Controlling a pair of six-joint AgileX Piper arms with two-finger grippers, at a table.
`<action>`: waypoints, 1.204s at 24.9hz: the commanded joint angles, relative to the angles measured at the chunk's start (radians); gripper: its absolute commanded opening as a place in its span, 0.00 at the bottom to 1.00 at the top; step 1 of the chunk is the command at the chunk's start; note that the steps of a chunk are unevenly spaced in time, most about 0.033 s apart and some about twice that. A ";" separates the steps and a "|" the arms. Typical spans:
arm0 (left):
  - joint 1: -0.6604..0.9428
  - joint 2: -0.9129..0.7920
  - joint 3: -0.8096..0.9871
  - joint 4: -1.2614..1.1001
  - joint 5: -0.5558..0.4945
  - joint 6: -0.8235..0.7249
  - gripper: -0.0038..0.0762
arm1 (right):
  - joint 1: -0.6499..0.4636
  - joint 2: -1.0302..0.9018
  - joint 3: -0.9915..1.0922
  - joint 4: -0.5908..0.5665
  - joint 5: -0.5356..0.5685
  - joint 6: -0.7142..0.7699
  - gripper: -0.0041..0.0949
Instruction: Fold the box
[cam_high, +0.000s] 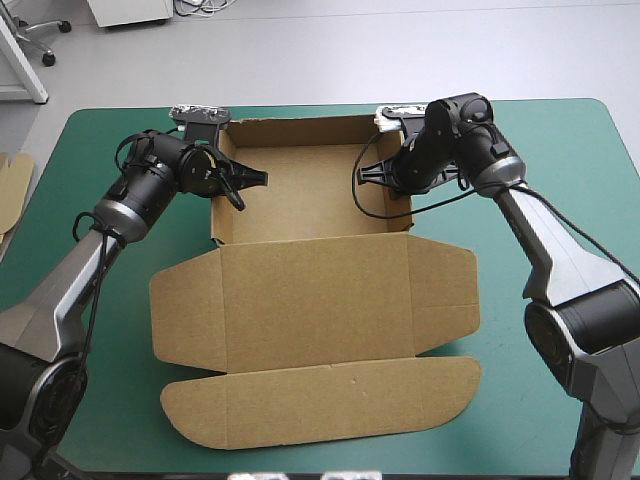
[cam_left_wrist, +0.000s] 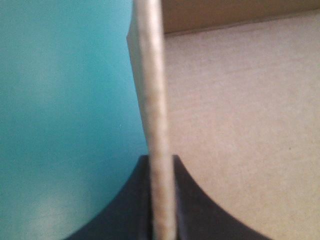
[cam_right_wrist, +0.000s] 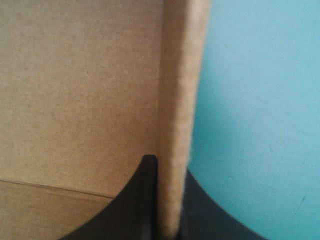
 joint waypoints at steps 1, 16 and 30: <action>-0.013 -0.043 -0.041 0.017 0.008 0.023 0.03 | 0.015 -0.059 -0.034 0.042 0.012 -0.017 0.02; -0.013 0.079 -0.041 -0.038 0.157 0.044 0.03 | 0.026 -0.065 0.046 -0.032 0.015 -0.031 0.02; 0.084 0.079 -0.041 -0.236 0.178 0.162 0.03 | 0.017 -0.106 0.107 -0.060 0.013 -0.050 0.02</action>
